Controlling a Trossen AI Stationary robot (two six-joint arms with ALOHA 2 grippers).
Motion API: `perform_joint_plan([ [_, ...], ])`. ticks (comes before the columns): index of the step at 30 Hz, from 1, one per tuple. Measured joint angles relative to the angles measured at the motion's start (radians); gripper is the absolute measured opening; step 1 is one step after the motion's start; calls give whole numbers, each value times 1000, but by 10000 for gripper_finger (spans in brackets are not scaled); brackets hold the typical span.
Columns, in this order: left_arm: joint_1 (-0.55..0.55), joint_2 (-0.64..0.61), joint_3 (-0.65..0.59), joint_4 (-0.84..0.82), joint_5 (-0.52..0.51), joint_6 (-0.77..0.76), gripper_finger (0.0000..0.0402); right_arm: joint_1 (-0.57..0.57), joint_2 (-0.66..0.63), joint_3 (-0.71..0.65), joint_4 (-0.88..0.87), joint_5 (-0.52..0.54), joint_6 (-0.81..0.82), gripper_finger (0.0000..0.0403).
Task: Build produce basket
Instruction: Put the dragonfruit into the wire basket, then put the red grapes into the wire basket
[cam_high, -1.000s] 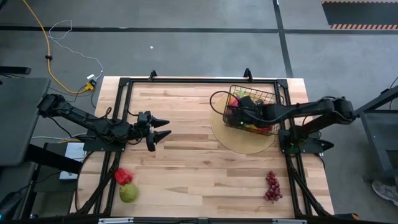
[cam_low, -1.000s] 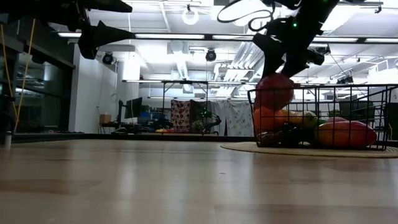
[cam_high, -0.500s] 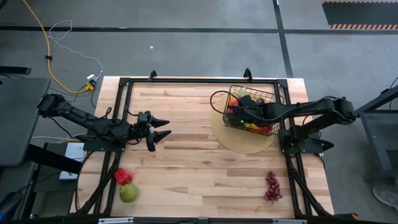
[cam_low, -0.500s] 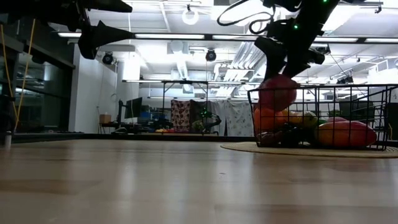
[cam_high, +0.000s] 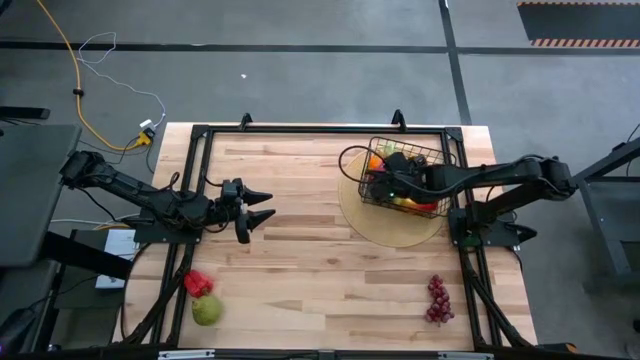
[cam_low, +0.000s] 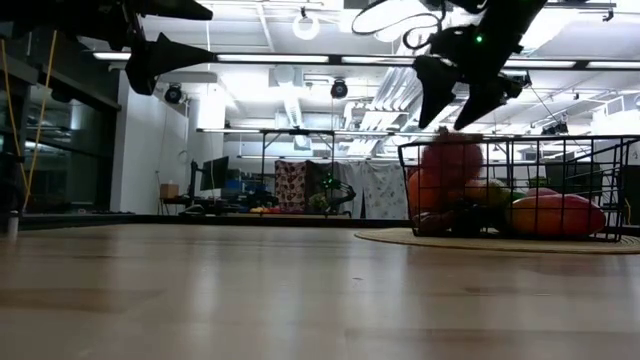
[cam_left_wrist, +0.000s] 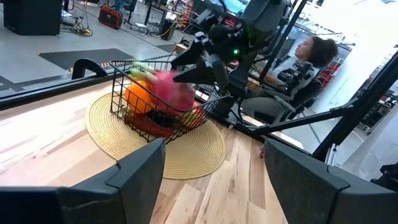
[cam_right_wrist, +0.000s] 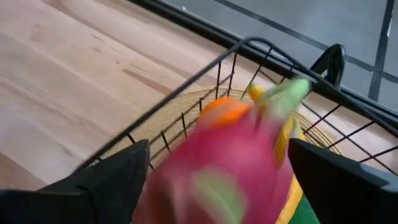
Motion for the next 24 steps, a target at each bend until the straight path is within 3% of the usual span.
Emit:
perform_joint_plan([
  [10,0,0,0,0,0,0,261,57,-160,1,93,-28,-34,388],
  [16,0,0,0,1,0,0,261,242,-235,1,262,-17,-131,388],
  [24,0,0,0,57,74,1,261,459,-159,1,496,-17,-316,388],
])
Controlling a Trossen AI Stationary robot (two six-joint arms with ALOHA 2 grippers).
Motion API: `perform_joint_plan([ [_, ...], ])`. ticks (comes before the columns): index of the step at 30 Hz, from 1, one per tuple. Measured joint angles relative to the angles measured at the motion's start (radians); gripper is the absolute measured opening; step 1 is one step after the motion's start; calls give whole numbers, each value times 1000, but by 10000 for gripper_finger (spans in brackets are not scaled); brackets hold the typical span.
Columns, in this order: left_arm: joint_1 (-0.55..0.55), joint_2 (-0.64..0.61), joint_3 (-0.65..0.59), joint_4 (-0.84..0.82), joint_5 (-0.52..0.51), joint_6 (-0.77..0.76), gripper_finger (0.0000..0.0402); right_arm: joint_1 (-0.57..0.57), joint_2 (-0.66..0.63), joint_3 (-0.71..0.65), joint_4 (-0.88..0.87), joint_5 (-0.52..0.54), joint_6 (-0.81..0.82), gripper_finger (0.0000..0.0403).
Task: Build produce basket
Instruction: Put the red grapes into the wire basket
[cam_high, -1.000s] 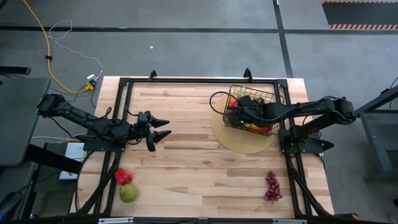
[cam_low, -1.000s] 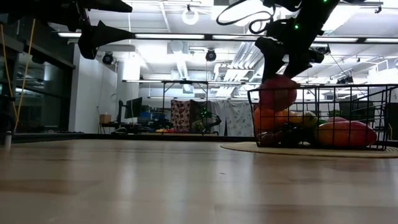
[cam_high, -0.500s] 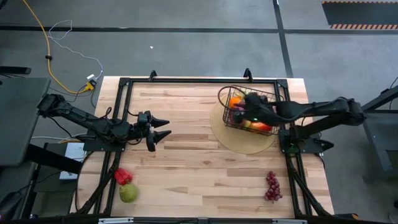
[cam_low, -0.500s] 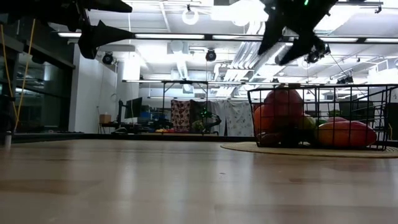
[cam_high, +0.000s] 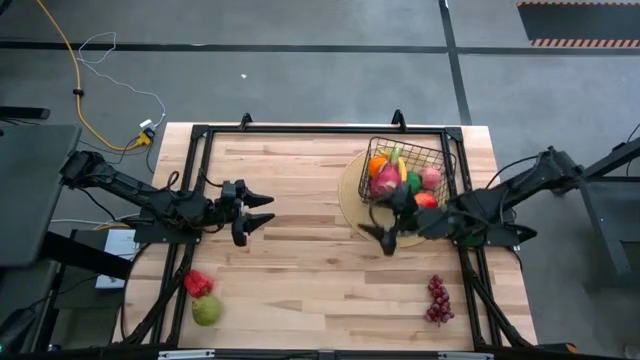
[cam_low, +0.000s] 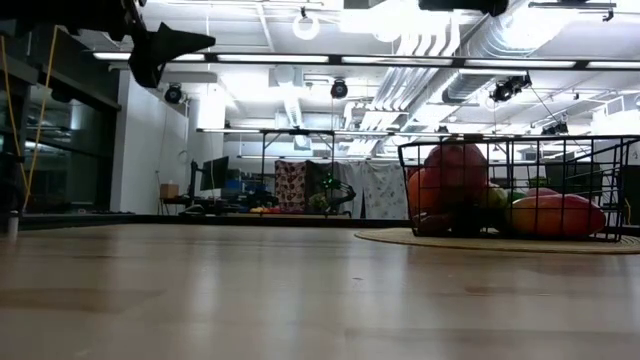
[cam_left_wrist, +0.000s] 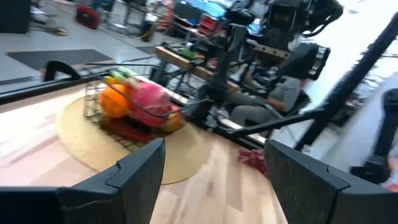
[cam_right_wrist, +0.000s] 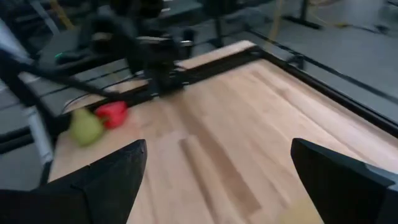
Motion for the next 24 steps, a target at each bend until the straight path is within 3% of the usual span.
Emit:
perform_joint_plan([
  [3,0,0,0,3,12,17,261,43,39,0,21,-13,27,388],
  [6,0,0,0,3,12,24,261,76,64,0,-30,-127,183,389],
  [9,0,0,0,2,7,26,261,122,89,0,-148,-291,421,389],
  [14,0,0,0,1,5,26,261,252,166,0,-413,-449,885,389],
  [19,0,0,0,-1,5,25,261,372,272,0,-656,-691,1332,389],
  [22,0,0,0,-1,5,25,261,427,323,-1,-737,-852,1514,389],
  [24,0,0,0,-1,5,25,261,457,352,-1,-756,-900,1579,389],
])
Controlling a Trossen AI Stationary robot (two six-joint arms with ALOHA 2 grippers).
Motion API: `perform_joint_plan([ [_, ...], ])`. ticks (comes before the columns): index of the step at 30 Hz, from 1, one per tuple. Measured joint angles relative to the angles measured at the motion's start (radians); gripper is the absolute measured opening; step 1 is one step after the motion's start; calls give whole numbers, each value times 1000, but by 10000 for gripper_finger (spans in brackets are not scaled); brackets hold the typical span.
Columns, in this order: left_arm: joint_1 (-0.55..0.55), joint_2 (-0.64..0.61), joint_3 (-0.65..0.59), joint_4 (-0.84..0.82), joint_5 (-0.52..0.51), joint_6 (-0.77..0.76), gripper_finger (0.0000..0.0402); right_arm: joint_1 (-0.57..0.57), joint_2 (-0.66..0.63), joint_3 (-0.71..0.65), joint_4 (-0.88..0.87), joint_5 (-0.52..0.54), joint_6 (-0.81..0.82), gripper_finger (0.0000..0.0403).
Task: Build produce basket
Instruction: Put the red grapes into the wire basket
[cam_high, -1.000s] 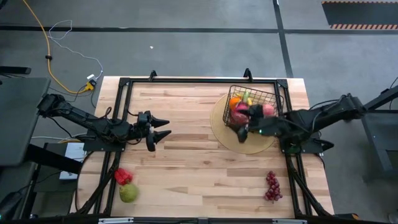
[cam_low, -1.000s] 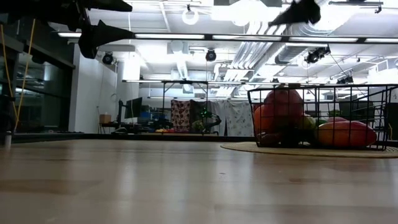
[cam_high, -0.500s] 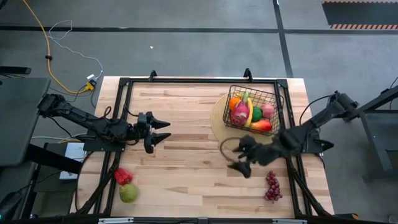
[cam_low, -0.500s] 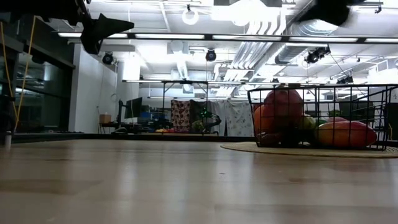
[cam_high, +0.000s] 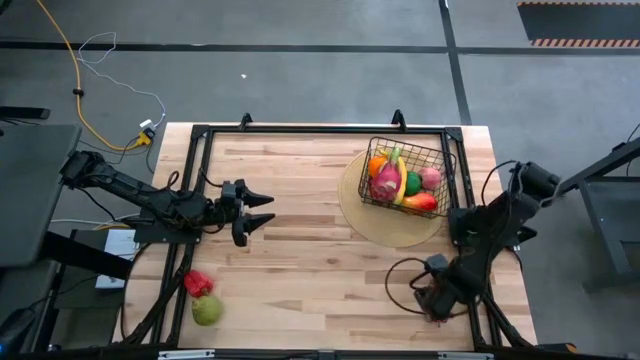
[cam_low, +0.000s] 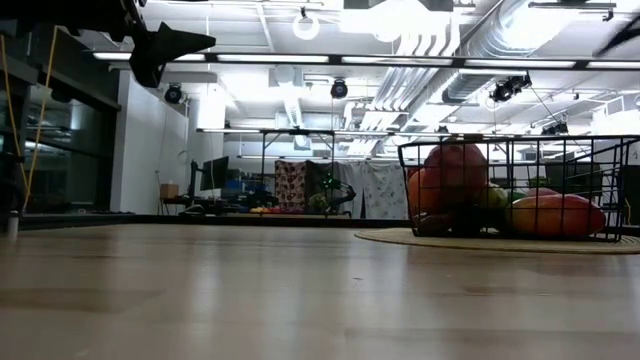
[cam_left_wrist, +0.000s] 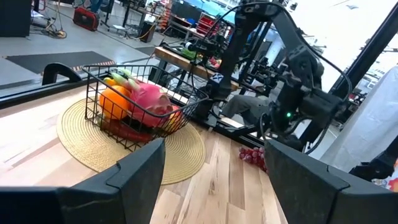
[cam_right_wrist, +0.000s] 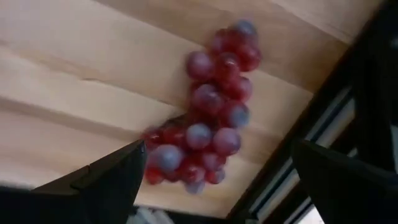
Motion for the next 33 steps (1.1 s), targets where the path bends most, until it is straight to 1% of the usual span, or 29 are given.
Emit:
perform_joint_plan([
  [4,0,0,0,-1,0,0,261,33,42,0,20,25,53,389],
  [8,0,0,0,-5,0,0,261,37,77,0,71,41,91,389],
  [14,0,0,0,-5,0,0,261,37,144,0,65,40,130,389],
  [17,0,0,0,-5,4,-2,261,37,184,0,100,38,140,389],
  [19,0,0,0,-5,4,-2,261,37,210,0,123,18,145,389],
  [23,0,0,0,-5,7,-1,261,39,252,6,128,-11,124,388],
  [27,0,0,0,-5,7,-1,261,46,266,5,126,7,72,388],
  [30,0,0,0,-6,6,-2,261,55,261,3,131,46,53,388],
  [33,0,0,0,-6,6,-1,261,55,261,3,135,50,39,388],
])
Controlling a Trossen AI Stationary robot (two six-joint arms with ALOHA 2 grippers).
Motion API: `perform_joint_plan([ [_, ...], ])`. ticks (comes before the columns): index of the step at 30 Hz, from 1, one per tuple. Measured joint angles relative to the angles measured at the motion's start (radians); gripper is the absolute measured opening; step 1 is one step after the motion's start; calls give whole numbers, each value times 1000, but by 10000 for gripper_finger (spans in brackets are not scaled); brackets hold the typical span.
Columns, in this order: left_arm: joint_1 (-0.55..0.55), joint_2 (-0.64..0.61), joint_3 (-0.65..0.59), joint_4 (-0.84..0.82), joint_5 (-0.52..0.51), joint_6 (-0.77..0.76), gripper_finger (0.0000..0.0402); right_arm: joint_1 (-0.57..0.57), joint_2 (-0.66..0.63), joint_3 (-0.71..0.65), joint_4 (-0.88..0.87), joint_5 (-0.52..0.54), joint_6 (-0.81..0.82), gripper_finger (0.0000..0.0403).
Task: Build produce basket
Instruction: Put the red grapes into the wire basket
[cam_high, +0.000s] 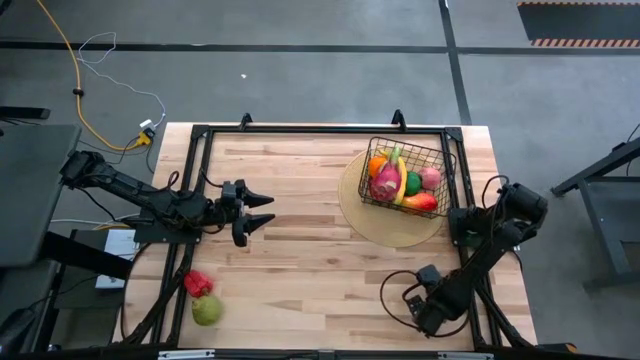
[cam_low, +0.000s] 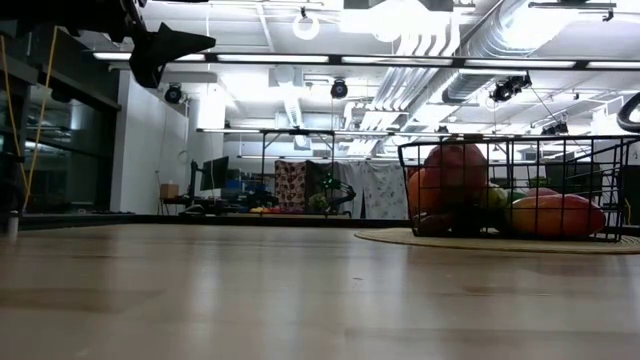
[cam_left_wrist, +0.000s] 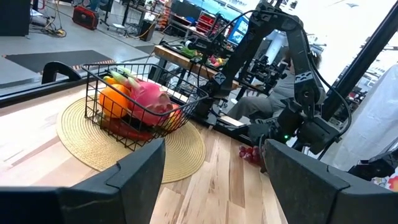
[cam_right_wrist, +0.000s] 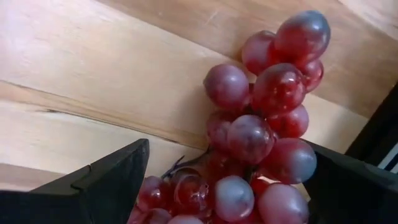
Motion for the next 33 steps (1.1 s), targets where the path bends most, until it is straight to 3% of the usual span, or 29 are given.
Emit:
perform_joint_plan([
  [10,0,0,0,0,0,-1,261,-10,2,-1,16,26,-57,344],
  [24,0,0,0,0,-5,0,261,-56,-11,-2,26,15,-158,131],
  [28,0,0,0,-2,-6,1,261,-55,-51,15,-6,173,-207,91],
  [33,0,0,0,-3,-6,1,261,-50,-141,53,28,517,-339,82],
])
